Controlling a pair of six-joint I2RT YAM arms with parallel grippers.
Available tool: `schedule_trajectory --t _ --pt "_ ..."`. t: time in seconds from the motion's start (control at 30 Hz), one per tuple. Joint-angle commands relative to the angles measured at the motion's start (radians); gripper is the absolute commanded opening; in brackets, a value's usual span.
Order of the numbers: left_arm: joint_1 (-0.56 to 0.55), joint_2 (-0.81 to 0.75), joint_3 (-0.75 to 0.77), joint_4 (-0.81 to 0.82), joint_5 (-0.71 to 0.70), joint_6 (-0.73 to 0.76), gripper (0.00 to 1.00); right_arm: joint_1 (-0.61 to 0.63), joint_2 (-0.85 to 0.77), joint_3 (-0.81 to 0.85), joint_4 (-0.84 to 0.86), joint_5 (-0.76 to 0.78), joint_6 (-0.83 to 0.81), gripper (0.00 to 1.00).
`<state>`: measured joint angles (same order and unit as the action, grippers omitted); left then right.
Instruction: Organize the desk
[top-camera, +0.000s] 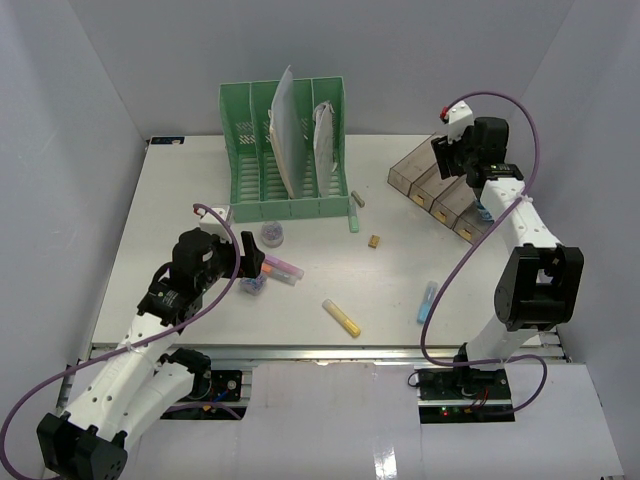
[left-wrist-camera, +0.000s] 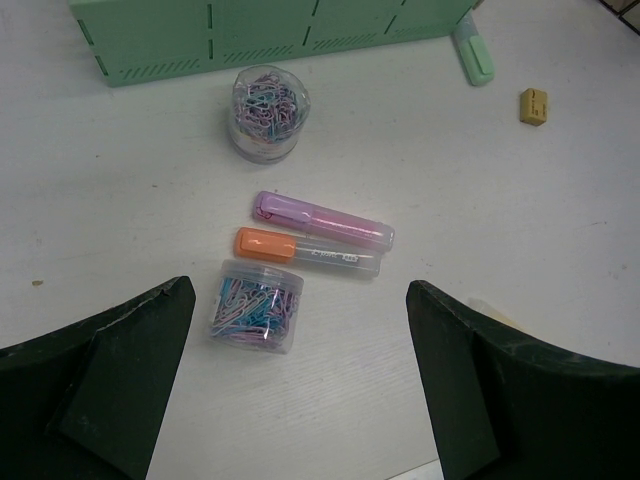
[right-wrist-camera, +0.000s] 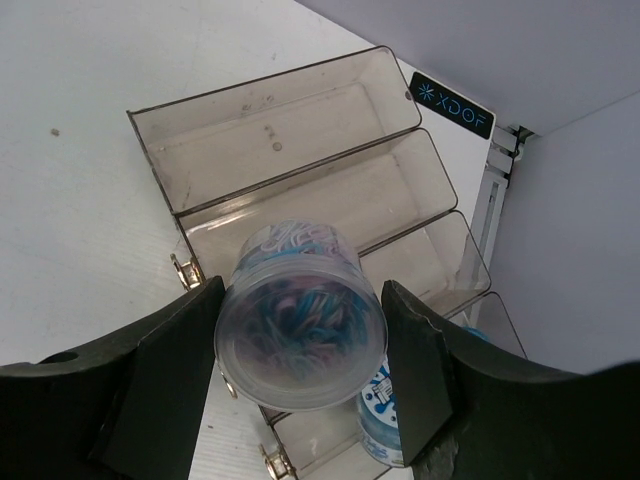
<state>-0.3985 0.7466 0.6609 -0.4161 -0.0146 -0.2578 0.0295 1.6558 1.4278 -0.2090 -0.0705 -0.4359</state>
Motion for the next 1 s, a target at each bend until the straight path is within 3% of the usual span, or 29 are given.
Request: schedule_trajectory --t 0.0,0.23,0.7,0.87,0.97 --pt "0.004 -0.016 0.000 0.025 0.013 0.011 0.98 0.015 -0.036 -0.096 0.249 0.104 0.002 0.12" --pt "0.003 -0.003 -0.001 0.027 0.044 0.017 0.98 0.029 0.000 -0.172 0.335 0.179 -0.113 0.12" --pt "0.003 0.016 -0.004 0.027 0.030 0.020 0.98 -0.073 0.194 -0.046 0.337 0.239 -0.044 0.11" --pt "0.003 0.023 -0.004 0.026 0.030 0.020 0.98 -0.115 0.244 -0.010 0.334 0.250 -0.019 0.17" --pt "0.003 0.027 -0.005 0.026 0.030 0.020 0.98 -0.142 0.281 0.034 0.317 0.238 0.001 0.27"
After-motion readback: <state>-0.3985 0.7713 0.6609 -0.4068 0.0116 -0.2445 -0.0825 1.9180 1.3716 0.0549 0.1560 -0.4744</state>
